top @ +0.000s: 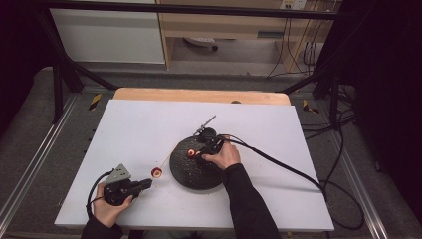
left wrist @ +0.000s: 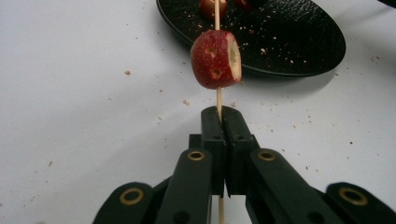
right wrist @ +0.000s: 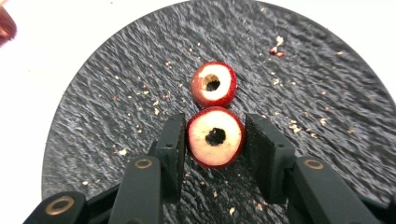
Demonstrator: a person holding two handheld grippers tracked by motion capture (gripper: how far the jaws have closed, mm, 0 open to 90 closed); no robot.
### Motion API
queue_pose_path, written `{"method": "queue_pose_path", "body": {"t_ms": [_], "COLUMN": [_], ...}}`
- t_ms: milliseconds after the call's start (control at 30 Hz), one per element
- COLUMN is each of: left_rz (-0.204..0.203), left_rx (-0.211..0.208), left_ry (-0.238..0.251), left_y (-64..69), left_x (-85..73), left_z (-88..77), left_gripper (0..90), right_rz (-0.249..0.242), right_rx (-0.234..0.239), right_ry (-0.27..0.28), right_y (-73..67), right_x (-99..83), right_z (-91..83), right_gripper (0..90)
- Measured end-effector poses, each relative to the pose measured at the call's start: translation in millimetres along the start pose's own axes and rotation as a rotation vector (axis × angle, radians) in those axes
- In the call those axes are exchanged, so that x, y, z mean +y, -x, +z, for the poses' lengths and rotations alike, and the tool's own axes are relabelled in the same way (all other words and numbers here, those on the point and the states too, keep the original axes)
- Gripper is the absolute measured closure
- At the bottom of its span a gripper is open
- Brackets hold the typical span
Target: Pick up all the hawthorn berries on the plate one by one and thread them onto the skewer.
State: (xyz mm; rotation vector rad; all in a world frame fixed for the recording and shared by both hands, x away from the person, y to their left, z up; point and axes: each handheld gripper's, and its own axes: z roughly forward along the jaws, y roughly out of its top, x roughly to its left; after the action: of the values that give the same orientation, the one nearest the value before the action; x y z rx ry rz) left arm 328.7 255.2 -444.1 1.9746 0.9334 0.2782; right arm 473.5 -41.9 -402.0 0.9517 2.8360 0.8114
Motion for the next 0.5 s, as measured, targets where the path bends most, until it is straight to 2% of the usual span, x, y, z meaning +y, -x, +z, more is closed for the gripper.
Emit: {"method": "queue_pose_path", "body": {"t_ms": [267, 500], "left_rz": [0.002, 0.008], "left_rx": [-0.001, -0.003], "left_ry": [0.003, -0.001], "left_y": [1.4, 2.4], "left_x": [0.0, 0.1], "left_z": [-0.4, -0.1], "left_gripper": [88.3, 88.3], "right_rz": [0.041, 0.108], "right_rx": [-0.015, 0.000], "right_ry": [0.082, 0.197], "right_y": [-5.8, -4.8], "right_x": [-3.8, -16.9], "right_z": [-20.2, -34.5], "right_gripper": [60.2, 60.3]}}
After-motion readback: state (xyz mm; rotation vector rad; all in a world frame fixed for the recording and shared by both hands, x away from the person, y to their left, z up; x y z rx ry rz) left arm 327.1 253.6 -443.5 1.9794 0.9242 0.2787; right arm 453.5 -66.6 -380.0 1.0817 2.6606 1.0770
